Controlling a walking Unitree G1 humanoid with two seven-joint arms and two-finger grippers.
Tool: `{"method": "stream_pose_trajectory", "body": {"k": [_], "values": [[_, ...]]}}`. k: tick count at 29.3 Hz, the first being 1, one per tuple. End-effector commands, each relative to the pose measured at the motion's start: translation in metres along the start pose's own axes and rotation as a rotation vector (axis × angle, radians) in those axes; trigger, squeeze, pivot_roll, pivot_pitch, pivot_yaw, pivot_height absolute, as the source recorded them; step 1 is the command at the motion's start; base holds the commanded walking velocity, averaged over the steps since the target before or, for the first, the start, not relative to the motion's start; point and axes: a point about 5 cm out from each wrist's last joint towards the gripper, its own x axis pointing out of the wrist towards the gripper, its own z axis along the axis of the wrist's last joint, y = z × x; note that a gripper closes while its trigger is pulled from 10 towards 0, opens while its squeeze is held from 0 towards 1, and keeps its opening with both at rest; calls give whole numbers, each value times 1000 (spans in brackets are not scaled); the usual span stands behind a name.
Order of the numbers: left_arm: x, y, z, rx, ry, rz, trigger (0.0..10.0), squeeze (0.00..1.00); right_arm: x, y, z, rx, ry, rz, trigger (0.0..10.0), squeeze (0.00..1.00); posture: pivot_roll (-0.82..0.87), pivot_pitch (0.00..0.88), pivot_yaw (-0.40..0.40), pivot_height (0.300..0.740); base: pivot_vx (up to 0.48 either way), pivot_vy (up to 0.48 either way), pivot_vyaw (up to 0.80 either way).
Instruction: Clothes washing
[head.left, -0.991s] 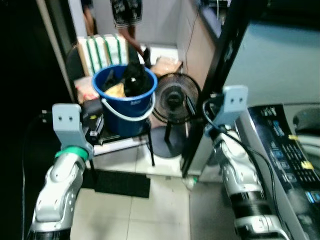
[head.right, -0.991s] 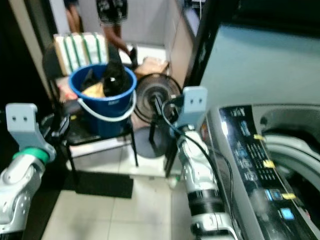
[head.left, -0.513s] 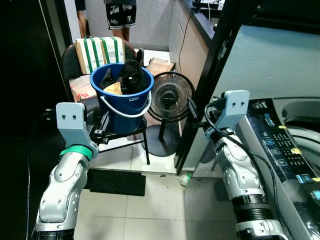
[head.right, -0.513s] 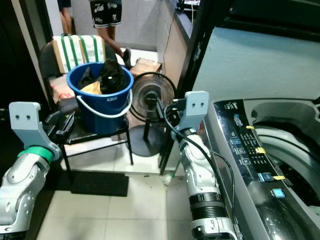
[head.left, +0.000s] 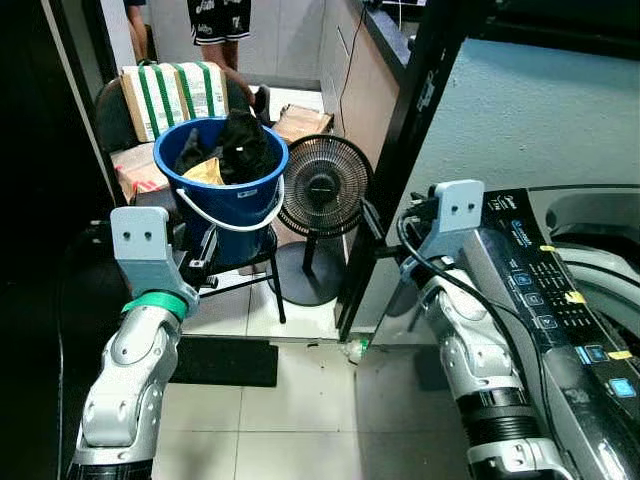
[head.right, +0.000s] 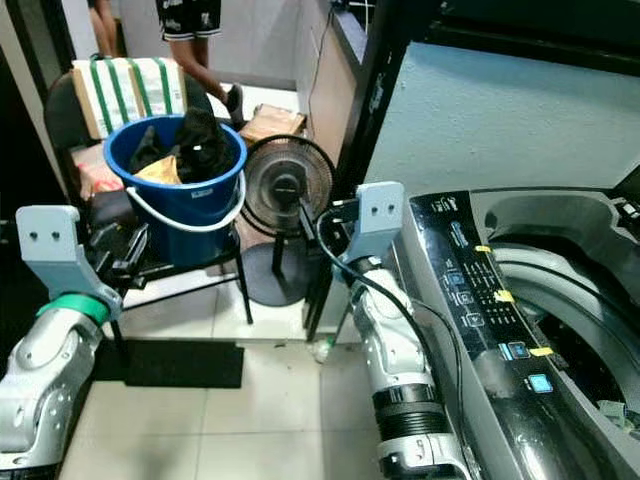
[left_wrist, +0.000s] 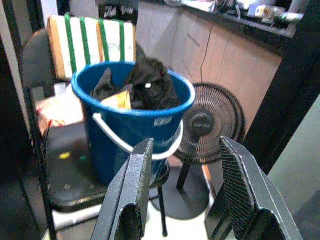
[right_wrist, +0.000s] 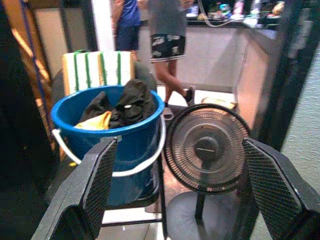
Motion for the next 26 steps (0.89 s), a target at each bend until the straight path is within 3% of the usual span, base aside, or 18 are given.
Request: {"method": "stream_pose_trajectory", "body": {"k": [1,3,26], "values": [[0,-3,-4,-5,5,-1,10000,0,-2,-1,2,2,-3,9,10000,0,80,16,-67,740,364,0,800],[1,-3,-4,-2,5,-2,10000,0,-3,-2,2,6,-5,7,10000,0,80,16,-67,740,364,0,800],[1,0,-4,18,20,-15,10000,0,-3,0,2,23,-6,24,10000,0,91,35,-38,740,389,0,0]]}}
